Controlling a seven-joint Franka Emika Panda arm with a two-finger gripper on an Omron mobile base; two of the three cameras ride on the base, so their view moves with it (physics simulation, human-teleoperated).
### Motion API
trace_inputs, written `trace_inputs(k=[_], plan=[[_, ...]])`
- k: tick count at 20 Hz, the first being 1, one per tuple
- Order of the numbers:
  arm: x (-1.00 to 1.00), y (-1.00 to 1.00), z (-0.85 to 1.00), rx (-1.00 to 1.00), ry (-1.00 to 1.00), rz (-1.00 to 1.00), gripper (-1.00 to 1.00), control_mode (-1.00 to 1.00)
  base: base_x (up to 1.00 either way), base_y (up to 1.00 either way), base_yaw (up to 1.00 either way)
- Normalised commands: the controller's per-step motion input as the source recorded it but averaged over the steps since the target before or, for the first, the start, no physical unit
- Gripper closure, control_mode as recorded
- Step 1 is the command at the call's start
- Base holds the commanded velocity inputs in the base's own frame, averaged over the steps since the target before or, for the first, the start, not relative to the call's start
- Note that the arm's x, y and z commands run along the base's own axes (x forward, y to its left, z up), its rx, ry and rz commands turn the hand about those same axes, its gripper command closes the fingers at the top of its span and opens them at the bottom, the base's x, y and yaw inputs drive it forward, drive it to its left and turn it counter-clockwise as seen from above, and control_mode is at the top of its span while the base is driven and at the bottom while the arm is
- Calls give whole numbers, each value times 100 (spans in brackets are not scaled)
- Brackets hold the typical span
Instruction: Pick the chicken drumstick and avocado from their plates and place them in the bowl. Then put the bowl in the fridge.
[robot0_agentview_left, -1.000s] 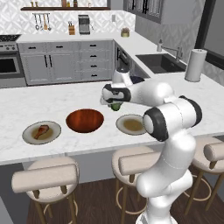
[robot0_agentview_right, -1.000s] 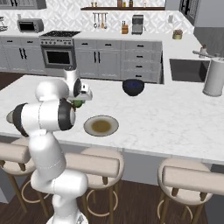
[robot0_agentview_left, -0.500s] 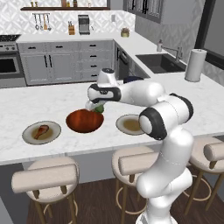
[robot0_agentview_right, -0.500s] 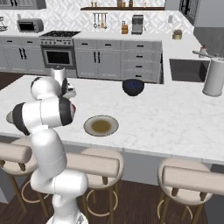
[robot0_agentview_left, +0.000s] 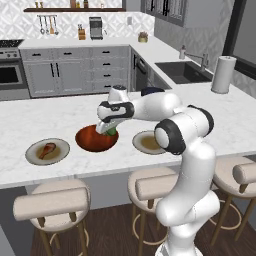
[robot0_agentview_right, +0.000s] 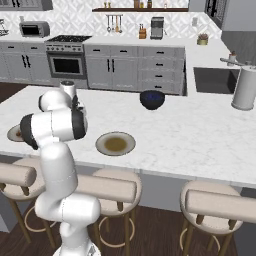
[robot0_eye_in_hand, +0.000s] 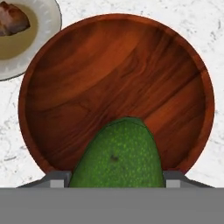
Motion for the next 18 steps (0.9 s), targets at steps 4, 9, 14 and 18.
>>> trace_inputs(k=[4, 9, 14, 18], plan=[[3, 21, -37, -2, 3, 0, 100, -100, 0, 0, 0], [7, 24, -22, -3, 2, 0, 100, -100, 0, 0, 0], [15, 10, -14, -3, 4, 0, 100, -100, 0, 0, 0], [8, 2, -2, 0, 2, 0, -100, -100, 0, 0, 0]])
